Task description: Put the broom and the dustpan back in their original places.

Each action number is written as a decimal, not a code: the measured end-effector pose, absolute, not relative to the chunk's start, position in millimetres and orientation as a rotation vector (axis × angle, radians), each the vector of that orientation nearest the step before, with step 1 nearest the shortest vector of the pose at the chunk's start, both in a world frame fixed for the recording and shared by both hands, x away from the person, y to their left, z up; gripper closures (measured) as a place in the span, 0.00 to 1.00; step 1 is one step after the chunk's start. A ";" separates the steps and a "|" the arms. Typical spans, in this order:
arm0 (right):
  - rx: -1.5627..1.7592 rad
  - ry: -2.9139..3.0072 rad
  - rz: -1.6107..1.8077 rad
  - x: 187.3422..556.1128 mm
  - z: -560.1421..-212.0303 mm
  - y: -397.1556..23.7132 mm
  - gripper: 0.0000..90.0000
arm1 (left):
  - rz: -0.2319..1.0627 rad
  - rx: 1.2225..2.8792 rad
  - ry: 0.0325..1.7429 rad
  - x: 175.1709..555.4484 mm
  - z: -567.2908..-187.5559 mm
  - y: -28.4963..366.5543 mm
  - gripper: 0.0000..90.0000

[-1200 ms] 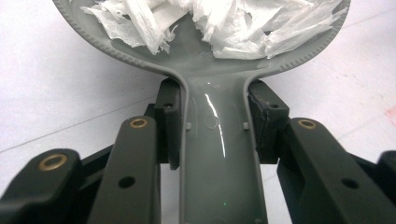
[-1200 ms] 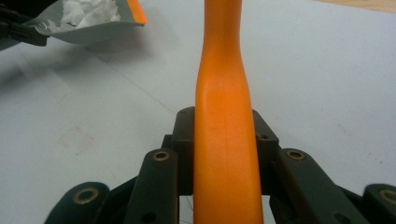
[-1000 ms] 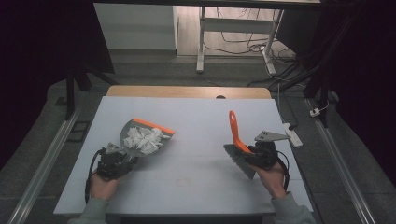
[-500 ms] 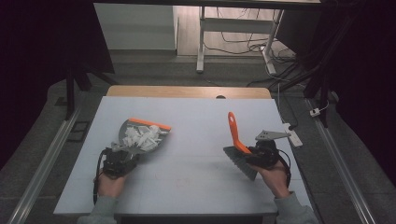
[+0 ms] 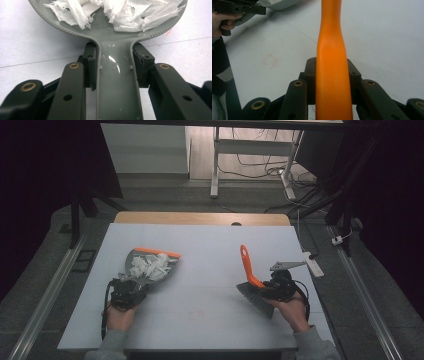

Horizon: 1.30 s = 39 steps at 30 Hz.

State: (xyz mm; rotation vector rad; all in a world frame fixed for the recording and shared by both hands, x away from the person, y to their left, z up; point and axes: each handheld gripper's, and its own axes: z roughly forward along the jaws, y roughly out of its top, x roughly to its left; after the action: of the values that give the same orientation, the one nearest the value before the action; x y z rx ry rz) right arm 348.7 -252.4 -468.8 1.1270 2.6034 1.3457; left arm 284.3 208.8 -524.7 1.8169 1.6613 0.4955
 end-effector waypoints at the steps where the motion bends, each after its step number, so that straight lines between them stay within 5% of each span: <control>1: 1.137 2.609 1.341 349.2 -469.6 -252.7 0.78 | 0.498 1.814 1.668 284.8 -525.1 208.4 0.69; 39: 1.354 2.540 1.191 373.6 -500.0 -272.5 0.76 | 0.473 1.821 1.691 291.7 -531.8 207.1 0.68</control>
State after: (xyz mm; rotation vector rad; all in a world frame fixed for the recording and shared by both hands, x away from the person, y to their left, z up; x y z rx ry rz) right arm 373.6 -272.5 -500.0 1.3541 2.5403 1.1909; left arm 291.7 207.1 -531.8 1.8213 1.6911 0.4731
